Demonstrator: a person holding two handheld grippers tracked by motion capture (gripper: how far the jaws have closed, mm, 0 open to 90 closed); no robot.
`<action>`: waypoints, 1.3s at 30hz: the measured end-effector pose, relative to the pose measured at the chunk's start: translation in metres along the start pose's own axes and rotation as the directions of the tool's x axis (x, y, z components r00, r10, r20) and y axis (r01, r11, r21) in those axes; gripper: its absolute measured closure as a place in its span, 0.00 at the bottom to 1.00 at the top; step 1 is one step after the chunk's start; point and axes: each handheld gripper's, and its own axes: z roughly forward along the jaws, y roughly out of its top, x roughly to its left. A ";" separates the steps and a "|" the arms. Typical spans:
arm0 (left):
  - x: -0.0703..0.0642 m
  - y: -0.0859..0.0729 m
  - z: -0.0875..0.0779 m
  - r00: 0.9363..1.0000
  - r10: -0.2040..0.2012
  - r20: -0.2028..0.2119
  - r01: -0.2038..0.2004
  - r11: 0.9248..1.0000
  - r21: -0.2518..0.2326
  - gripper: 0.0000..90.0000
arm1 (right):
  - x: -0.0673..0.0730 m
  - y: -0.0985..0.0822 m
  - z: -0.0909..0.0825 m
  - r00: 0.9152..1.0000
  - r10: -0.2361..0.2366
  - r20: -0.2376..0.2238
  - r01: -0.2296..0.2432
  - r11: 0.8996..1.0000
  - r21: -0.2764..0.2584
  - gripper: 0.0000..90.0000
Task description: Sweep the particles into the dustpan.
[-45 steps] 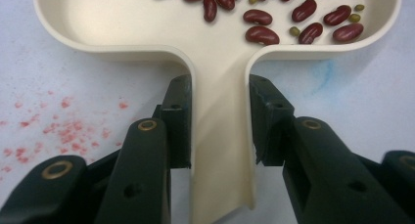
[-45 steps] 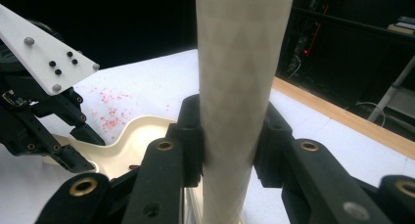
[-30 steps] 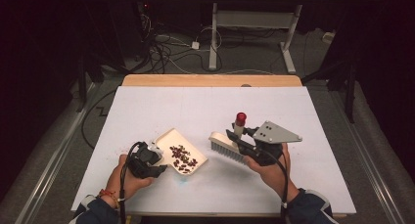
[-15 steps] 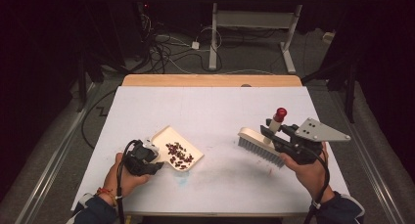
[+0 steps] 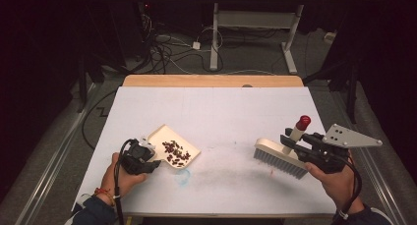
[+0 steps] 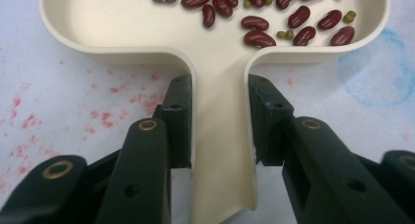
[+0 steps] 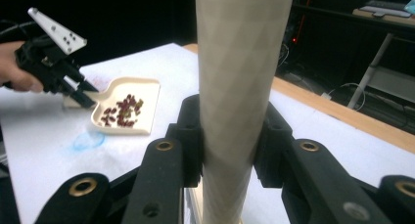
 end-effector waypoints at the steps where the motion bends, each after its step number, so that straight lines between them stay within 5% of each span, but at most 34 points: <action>1: 0.001 -0.001 0.000 1.000 -0.005 -0.002 0.005 1.000 0.001 0.71 | 0.001 -0.001 -0.002 1.000 -0.002 0.000 0.002 1.000 0.006 0.77; 24: 0.014 -0.007 0.000 0.995 -0.092 -0.037 0.092 0.995 -0.026 0.71 | 0.005 -0.012 -0.014 0.997 -0.012 -0.077 0.017 0.998 0.063 0.77; 39: 0.024 -0.016 -0.005 0.973 -0.212 -0.089 0.208 0.976 -0.061 0.71 | -0.005 -0.015 -0.011 0.997 0.001 -0.075 0.007 0.995 0.104 0.77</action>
